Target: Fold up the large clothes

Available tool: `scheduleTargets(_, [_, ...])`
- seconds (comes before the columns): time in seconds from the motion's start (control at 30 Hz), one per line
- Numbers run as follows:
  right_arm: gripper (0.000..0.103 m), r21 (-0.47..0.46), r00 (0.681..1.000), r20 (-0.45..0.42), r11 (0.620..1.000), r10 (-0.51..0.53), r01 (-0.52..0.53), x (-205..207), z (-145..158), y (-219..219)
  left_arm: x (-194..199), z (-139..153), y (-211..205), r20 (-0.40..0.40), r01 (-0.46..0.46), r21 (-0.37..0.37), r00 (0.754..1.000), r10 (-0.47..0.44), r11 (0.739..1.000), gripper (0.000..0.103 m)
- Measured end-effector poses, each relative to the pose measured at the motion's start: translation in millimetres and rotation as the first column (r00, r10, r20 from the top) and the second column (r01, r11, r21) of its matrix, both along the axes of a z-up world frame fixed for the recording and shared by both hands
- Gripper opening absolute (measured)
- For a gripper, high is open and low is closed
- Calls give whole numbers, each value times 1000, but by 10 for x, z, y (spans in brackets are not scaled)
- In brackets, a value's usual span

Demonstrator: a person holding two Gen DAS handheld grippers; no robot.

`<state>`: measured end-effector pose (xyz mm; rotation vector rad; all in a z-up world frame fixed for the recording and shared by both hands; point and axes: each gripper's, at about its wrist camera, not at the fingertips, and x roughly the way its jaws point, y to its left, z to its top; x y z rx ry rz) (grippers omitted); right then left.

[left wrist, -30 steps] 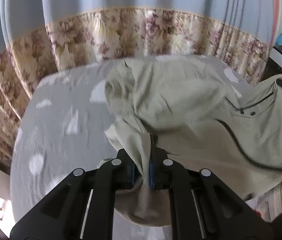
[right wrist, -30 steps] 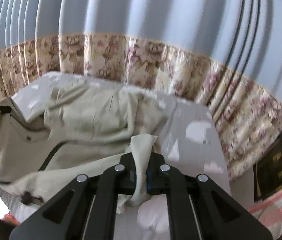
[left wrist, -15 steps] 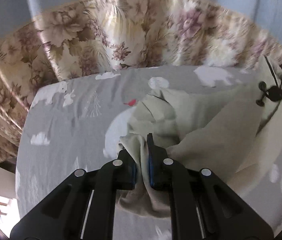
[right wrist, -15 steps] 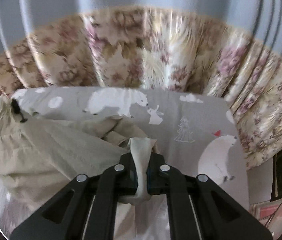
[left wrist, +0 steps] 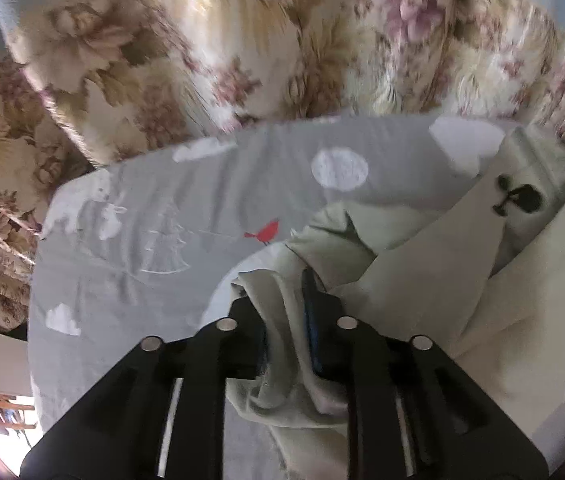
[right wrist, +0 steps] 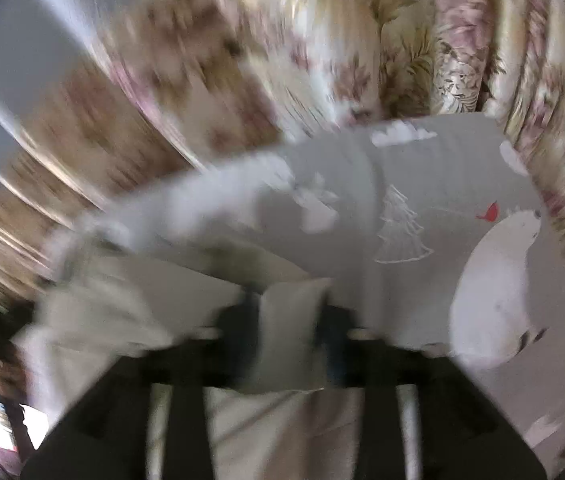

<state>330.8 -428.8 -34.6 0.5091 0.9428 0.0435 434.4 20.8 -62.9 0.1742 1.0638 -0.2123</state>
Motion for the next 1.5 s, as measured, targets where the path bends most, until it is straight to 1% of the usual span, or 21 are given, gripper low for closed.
scheduleTargets(0.03, [83,-13,998,46,999,-32,32,-93,140,-24,-17,114,73,-13,-2,-41,1000,2,999,32])
scheduleTargets(0.1, [85,-6,986,160,998,-54,56,-317,404,-61,-40,288,210,-41,-2,-159,999,-5,987,68])
scheduleTargets(0.13, [85,3,982,182,998,-60,61,-371,459,-80,-65,418,333,-28,-16,-248,1000,10,969,79])
scheduleTargets(0.17, [85,-8,974,207,995,-94,97,-475,538,-85,-102,535,428,17,-43,-276,999,49,960,95])
scheduleTargets(0.2, [85,-41,969,216,991,-118,130,-531,583,-69,-145,624,490,60,-70,-277,994,90,958,100])
scheduleTargets(0.23, [85,-88,966,224,984,-130,153,-588,623,-33,-200,737,580,102,-96,-286,986,130,953,100])
scheduleTargets(0.33, [85,-272,959,278,953,-52,130,-738,723,202,-351,864,685,100,-90,-355,986,133,931,100])
scheduleTargets(0.47, [86,-449,972,224,893,76,34,-838,530,596,-779,648,483,136,-40,-211,988,70,977,100])
scheduleTargets(0.63, [86,-411,985,114,909,129,-71,-709,70,710,-950,39,310,73,-37,-121,996,46,992,100])
scheduleTargets(0.73, [86,-359,991,78,930,112,-76,-511,-131,666,-810,-248,267,-7,-57,-158,998,57,986,100])
scheduleTargets(0.83, [86,-360,994,25,928,111,-94,-256,-333,664,-661,-298,243,-1,-69,-195,998,71,978,100])
scheduleTargets(0.93, [80,-329,987,-47,931,153,-160,-37,-567,724,-477,-316,146,16,-58,-175,998,62,983,90])
scheduleTargets(0.97, [73,-323,983,-63,929,171,-182,2,-627,757,-417,-345,101,10,-54,-160,998,57,986,73])
scheduleTargets(1.0, [60,-319,979,-71,926,192,-205,34,-672,795,-356,-394,57,-3,-49,-144,999,49,988,58])
scheduleTargets(1.03, [43,-323,978,-60,923,200,-208,37,-670,814,-289,-440,-7,-5,-38,-118,999,37,992,53])
scheduleTargets(1.07, [30,-364,979,-49,910,196,-200,35,-638,841,-269,-445,-47,10,-28,-100,1000,29,995,34])
scheduleTargets(1.1, [1,-417,980,-40,888,193,-192,25,-602,874,-251,-437,-83,29,-24,-82,999,26,996,20])
scheduleTargets(1.27, [1,-589,980,84,802,178,-96,58,-247,929,-139,-140,-109,139,-34,-123,989,51,992,9])
scheduleTargets(1.37, [1,-599,965,216,801,150,9,-2,18,906,-138,105,-46,232,-47,-235,967,103,971,9])
scheduleTargets(1.43, [1,-579,973,196,815,118,18,77,-61,794,-89,42,-62,239,-58,-221,965,111,974,11])
scheduleTargets(1.5, [1,-557,994,85,830,68,-9,253,-329,637,114,-187,-85,158,-73,-195,982,104,978,20])
